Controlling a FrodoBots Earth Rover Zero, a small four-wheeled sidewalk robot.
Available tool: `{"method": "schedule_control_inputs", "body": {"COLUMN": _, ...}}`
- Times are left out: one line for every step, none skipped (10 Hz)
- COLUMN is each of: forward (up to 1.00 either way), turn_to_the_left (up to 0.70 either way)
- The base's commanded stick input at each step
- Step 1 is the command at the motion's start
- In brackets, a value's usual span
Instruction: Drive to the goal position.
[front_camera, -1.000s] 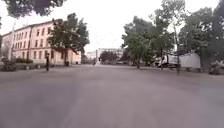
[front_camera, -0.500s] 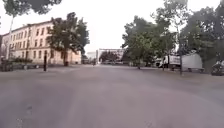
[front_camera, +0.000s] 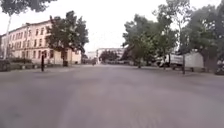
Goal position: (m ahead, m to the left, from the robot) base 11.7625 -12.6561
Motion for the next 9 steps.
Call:
{"method": "schedule_control_inputs", "body": {"forward": 0.60, "turn_to_the_left": -0.15}}
{"method": "schedule_control_inputs", "body": {"forward": 0.60, "turn_to_the_left": -0.15}}
{"method": "schedule_control_inputs", "body": {"forward": 0.60, "turn_to_the_left": -0.15}}
{"method": "schedule_control_inputs", "body": {"forward": 0.60, "turn_to_the_left": -0.15}}
{"method": "schedule_control_inputs", "body": {"forward": 0.60, "turn_to_the_left": -0.12}}
{"method": "schedule_control_inputs", "body": {"forward": 0.60, "turn_to_the_left": 0.00}}
{"method": "schedule_control_inputs", "body": {"forward": 0.60, "turn_to_the_left": 0.00}}
{"method": "schedule_control_inputs", "body": {"forward": 0.60, "turn_to_the_left": 0.00}}
{"method": "schedule_control_inputs", "body": {"forward": 0.60, "turn_to_the_left": 0.00}}
